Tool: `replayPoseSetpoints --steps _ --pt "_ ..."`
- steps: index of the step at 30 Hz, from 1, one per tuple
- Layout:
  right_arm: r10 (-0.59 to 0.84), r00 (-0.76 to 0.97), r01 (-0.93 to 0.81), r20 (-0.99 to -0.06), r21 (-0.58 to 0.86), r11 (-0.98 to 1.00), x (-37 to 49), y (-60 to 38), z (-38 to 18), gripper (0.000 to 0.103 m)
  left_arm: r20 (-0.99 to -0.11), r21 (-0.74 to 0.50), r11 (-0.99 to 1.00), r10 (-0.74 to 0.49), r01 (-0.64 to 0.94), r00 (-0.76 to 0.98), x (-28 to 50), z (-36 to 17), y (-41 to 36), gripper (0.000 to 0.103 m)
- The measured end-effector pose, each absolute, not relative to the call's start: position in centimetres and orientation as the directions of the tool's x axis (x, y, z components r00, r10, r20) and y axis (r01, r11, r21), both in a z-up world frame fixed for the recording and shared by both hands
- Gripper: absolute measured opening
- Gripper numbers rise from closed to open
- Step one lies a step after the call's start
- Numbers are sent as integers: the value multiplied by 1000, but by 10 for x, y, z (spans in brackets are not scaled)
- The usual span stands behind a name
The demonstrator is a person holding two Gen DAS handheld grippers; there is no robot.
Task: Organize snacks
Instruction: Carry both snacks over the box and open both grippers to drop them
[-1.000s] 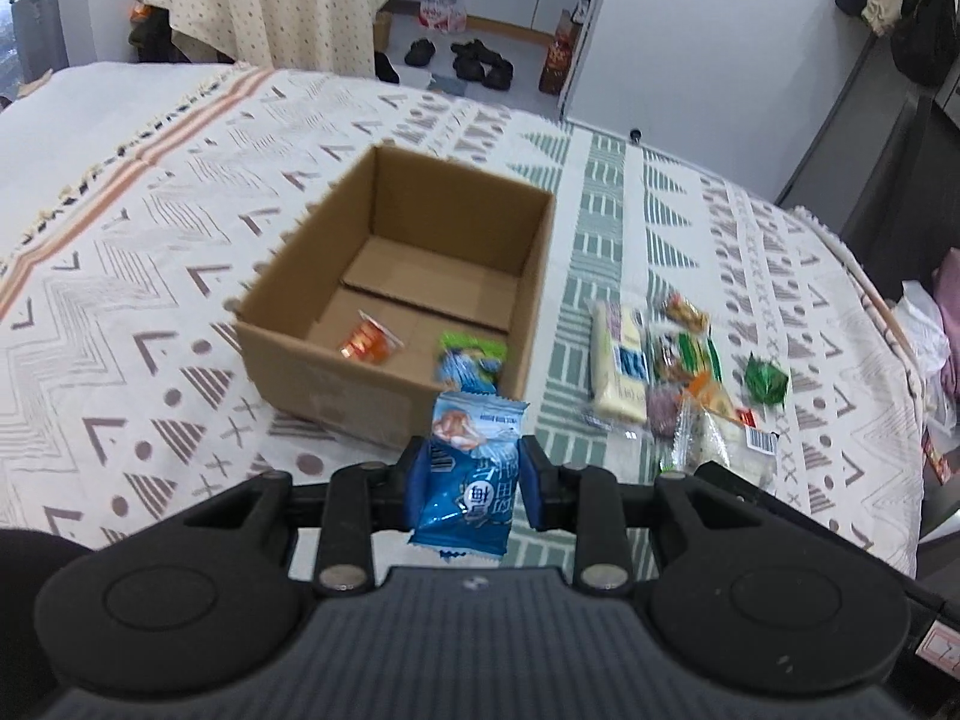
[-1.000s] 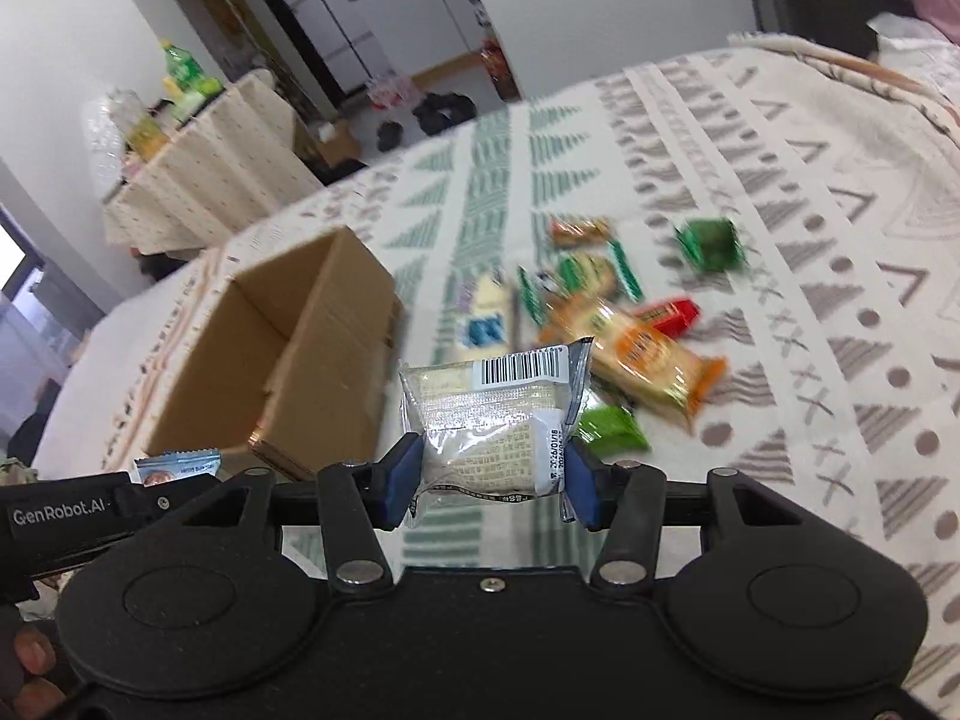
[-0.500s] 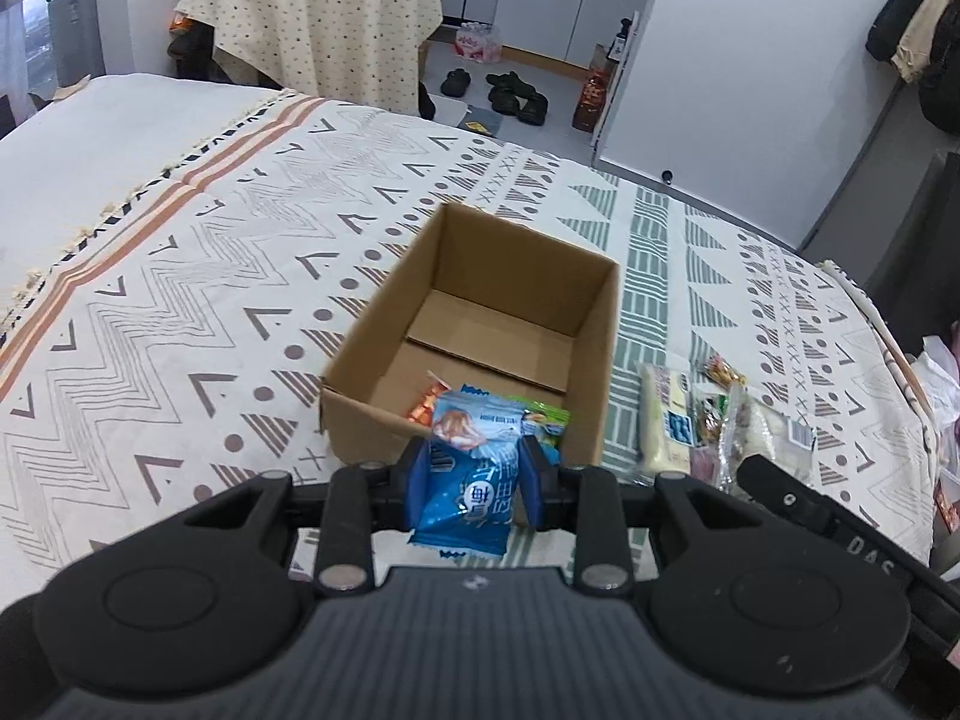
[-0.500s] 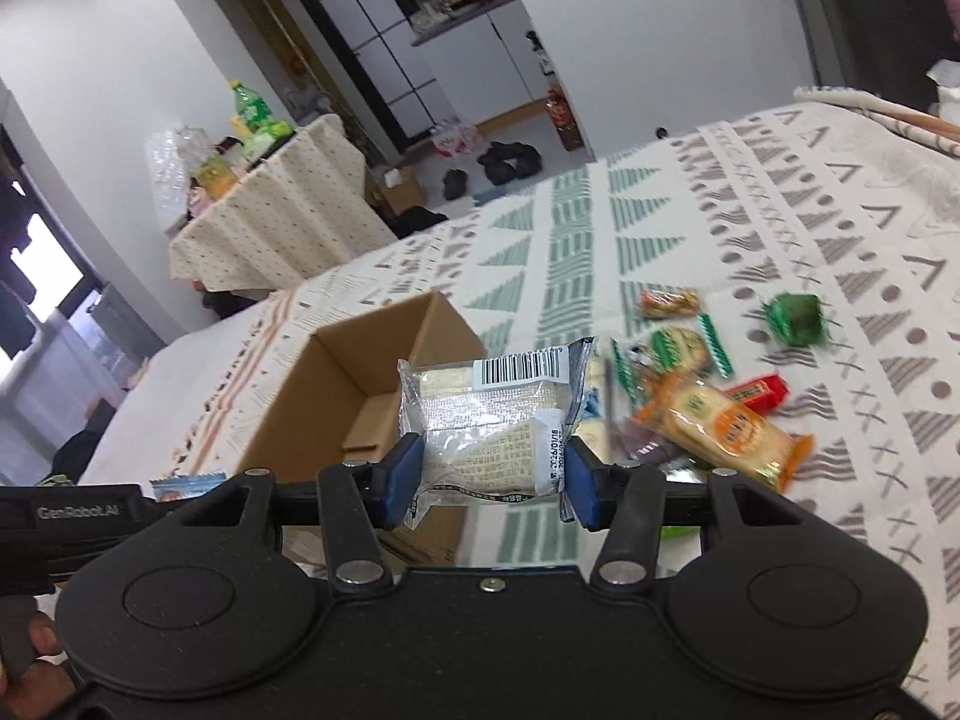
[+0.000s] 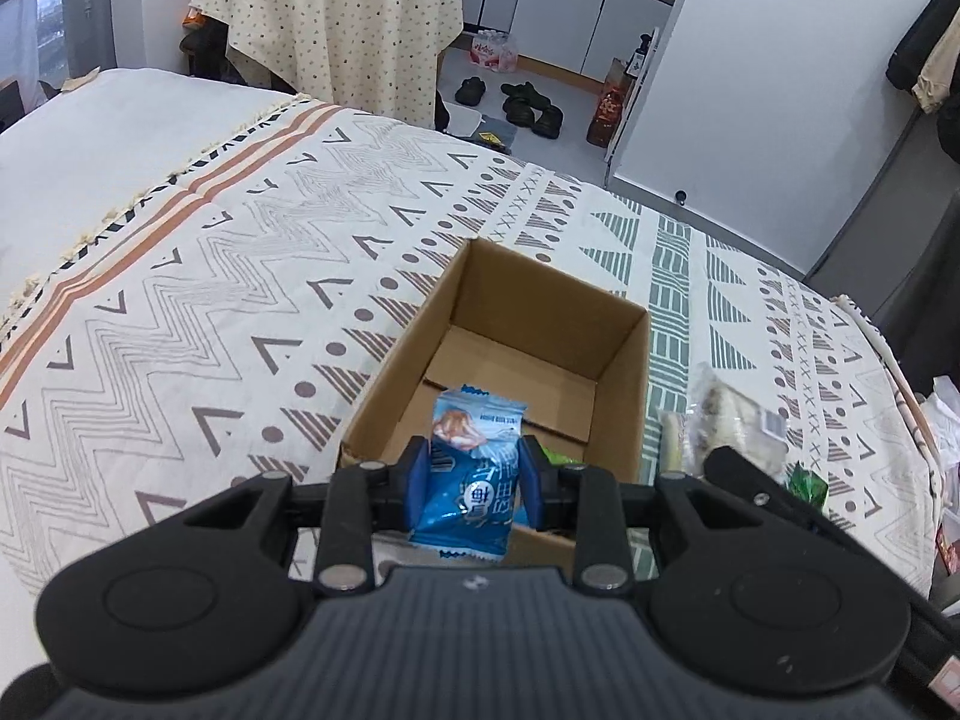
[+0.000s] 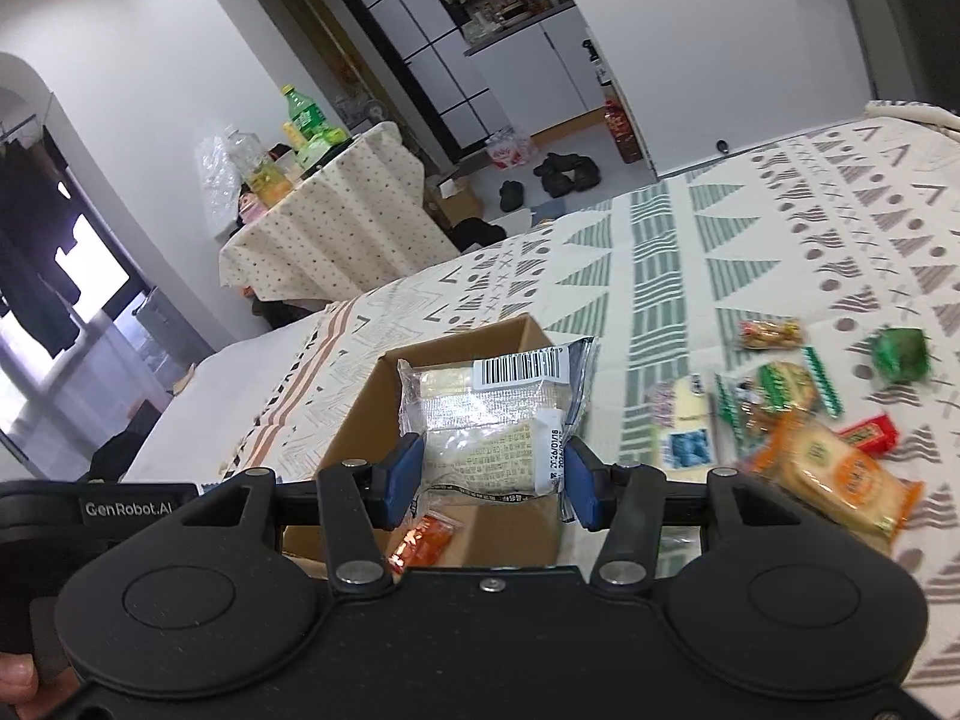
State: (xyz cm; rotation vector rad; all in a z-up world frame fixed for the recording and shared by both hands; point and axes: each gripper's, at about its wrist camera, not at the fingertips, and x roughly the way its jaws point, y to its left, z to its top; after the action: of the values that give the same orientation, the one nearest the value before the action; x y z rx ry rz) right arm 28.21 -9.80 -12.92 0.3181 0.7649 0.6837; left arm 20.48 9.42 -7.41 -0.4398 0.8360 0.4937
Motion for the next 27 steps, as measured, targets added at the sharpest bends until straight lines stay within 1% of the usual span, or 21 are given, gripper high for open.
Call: replayPoseSetpoints --steps 13,16,20,24,27 --pt "682 507 -479 -527 486 731 295 -62 -134 50 -798 -219 784 199 -581 569 242 -92 129 31" --pt "690 494 -486 -529 490 723 296 -60 -137 50 -801 -203 785 210 -586 560 248 -97 133 31" --pt "695 479 -494 -536 490 718 298 -52 -139 50 -818 -152 781 245 -606 520 252 -101 137 37" --pt "696 461 -505 -550 482 716 297 -46 -142 50 -820 -167 761 247 -627 517 247 -101 146 43" --pt "708 443 -525 -550 481 702 294 -42 -140 55 -822 -163 752 255 -639 510 243 -101 149 49"
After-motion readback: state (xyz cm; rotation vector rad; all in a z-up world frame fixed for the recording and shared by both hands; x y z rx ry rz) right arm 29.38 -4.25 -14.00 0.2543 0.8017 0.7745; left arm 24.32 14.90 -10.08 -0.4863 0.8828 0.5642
